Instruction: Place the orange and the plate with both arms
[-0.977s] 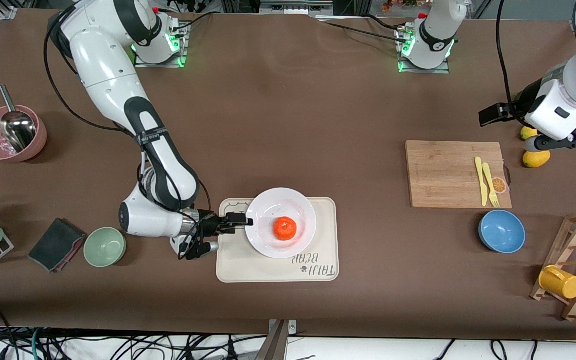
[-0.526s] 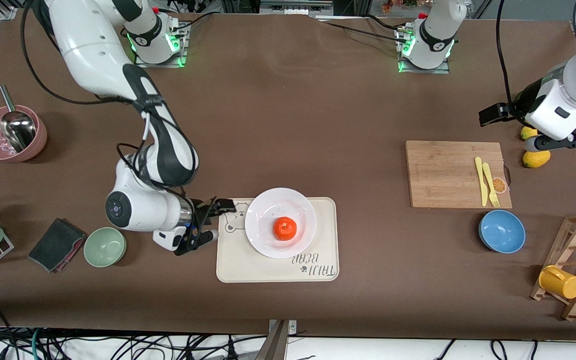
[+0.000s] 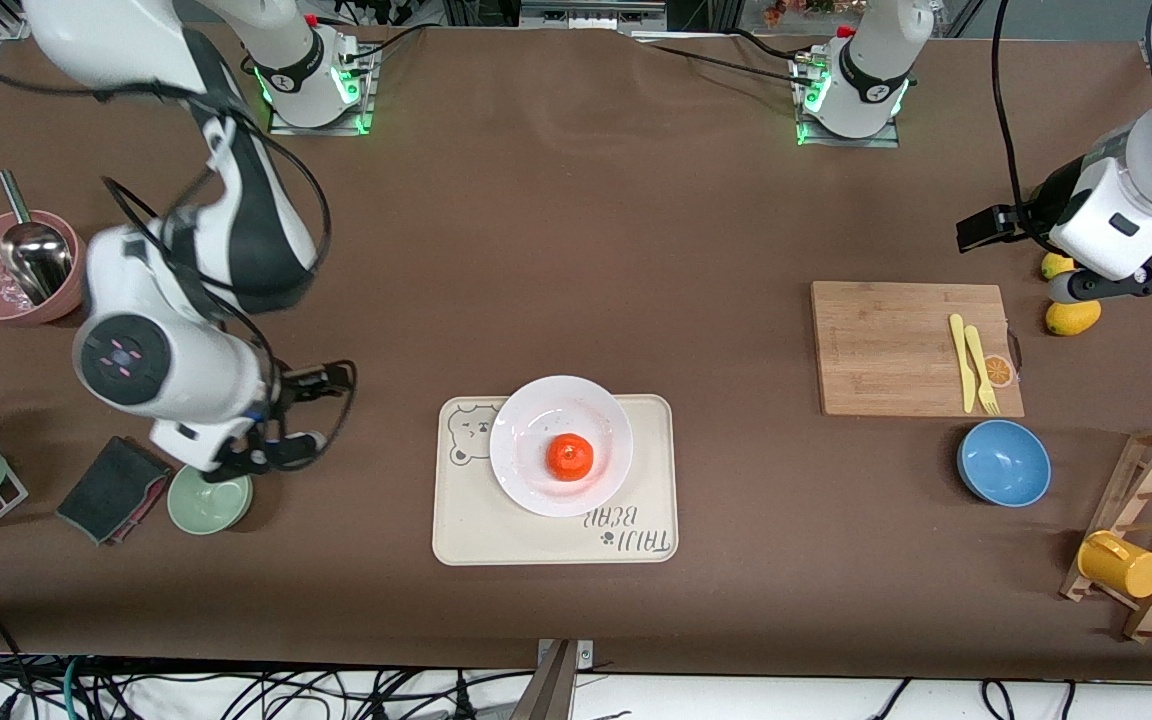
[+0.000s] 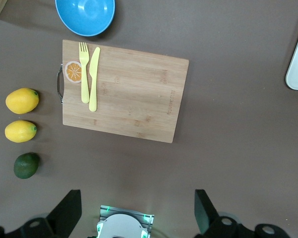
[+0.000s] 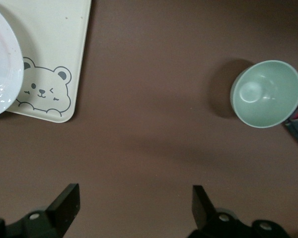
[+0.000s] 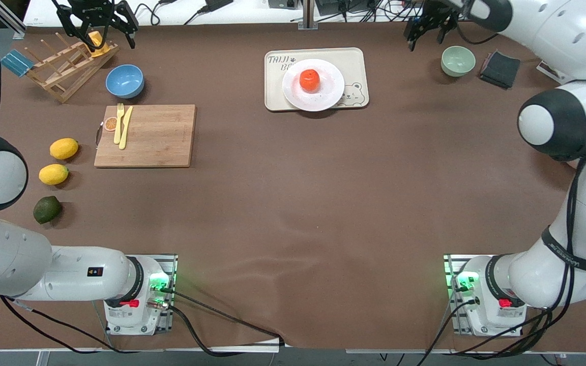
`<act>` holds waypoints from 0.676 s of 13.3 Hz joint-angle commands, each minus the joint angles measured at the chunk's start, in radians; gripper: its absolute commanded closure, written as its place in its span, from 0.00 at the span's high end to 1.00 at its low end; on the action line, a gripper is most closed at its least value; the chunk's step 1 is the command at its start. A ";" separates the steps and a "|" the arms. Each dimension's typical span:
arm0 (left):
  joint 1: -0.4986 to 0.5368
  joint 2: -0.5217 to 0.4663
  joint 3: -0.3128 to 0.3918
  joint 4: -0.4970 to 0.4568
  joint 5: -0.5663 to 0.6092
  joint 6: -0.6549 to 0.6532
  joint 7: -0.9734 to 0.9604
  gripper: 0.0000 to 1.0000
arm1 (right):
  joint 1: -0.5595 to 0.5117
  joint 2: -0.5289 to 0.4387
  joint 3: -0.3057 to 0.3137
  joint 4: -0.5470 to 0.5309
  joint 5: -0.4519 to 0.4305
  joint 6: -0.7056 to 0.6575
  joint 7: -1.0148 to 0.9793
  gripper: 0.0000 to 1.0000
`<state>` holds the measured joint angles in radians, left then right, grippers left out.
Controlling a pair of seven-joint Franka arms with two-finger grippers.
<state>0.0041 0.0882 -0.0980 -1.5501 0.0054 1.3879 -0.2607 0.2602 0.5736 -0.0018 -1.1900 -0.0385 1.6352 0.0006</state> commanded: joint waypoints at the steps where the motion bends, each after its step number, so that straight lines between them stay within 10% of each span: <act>1: 0.010 -0.022 0.000 -0.018 -0.030 -0.006 0.008 1.00 | 0.005 -0.145 -0.013 -0.103 -0.021 -0.037 0.029 1.00; 9: 0.016 -0.022 0.006 -0.021 -0.044 -0.010 0.008 1.00 | -0.120 -0.501 -0.014 -0.560 -0.012 0.109 0.009 1.00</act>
<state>0.0062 0.0876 -0.0951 -1.5513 -0.0098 1.3835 -0.2607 0.2234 0.1614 -0.0587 -1.6139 -0.0455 1.6849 0.0120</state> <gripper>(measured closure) 0.000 0.000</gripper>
